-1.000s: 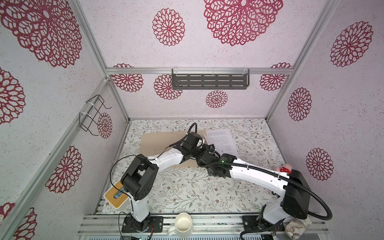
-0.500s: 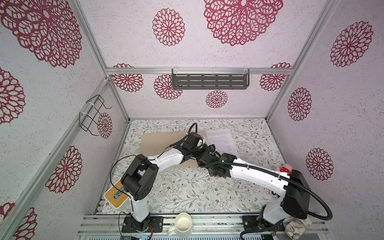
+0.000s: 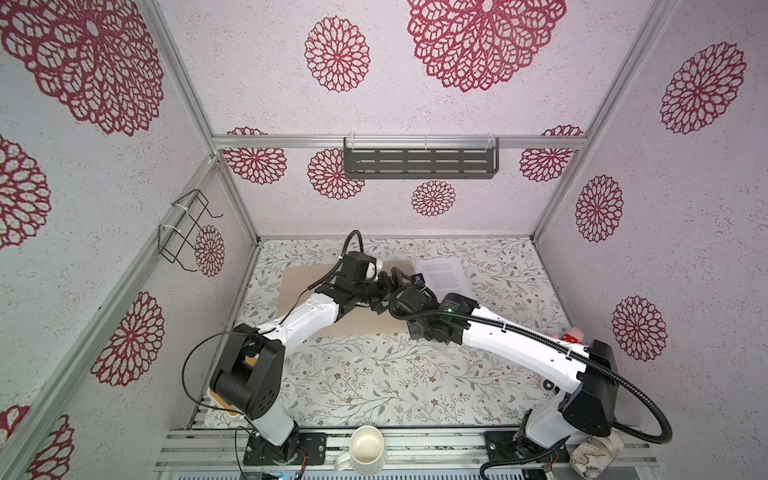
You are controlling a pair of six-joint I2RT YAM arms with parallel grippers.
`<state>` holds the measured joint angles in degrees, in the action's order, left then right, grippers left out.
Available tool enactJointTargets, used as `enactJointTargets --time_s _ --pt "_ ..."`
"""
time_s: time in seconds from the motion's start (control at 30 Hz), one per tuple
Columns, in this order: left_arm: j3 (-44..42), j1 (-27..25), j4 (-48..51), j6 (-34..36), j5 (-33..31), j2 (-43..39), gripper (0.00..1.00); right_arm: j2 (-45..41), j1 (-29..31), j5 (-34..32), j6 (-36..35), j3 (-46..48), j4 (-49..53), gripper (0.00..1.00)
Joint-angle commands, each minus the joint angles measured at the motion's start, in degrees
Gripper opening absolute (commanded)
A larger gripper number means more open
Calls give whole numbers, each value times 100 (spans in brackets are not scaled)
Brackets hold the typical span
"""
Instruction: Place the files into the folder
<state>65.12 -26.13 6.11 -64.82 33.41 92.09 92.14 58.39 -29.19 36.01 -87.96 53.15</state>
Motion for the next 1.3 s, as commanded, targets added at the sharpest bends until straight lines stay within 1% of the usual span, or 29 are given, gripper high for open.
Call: enactJointTargets --time_s 0.0,0.1,0.2,0.23,0.33,0.4,0.5,0.57,0.67,0.73,0.77,0.9,1.03,1.17,1.27 --pt "-180 479 983 894 -547 -617 98 482 -26 308 -414 -952 76 0" --pt "-443 1205 1497 1306 -658 -891 98 1151 -46 643 -625 -2012 115 0" --pt "-490 1860 2041 1876 -813 -936 98 1927 -128 1190 -779 -3286 -2 0" --pt "-452 2048 2195 2048 -844 -862 98 2248 -177 1430 -775 -3839 1 0" --pt "-131 2453 2675 2579 -894 -399 98 3004 -344 1848 -680 -5284 12 0" --pt "164 2608 2951 2840 -990 8 98 3120 -510 2046 -538 -5605 -216 0" --pt "638 2674 3112 3144 -1002 624 98 2866 -825 2329 -341 -5395 -728 0" --pt "973 2675 3080 3190 -792 1053 98 2603 -982 2433 -318 -5093 -1104 0" --pt "1488 2619 2857 3089 -319 1657 100 2048 -1241 2441 -281 -4353 -1690 0" --pt "1879 2532 2782 3067 -199 1984 99 1587 -1480 2435 -269 -3664 -2052 0" --pt "2056 2481 2790 3066 -212 2312 98 1416 -1584 2454 -247 -3358 -2174 0" --pt "2859 2269 3071 3094 -362 3017 96 762 -1962 2547 -180 -2327 -2527 0" --pt "3485 2081 3292 3123 -444 3601 94 296 -2203 2602 -107 -1655 -2702 0" --pt "3910 1930 3519 3129 -458 3980 92 -51 -2470 2684 106 -1080 -2869 0" --pt "3975 1828 3682 3088 -441 4071 92 -253 -2693 2735 195 -779 -2897 0"
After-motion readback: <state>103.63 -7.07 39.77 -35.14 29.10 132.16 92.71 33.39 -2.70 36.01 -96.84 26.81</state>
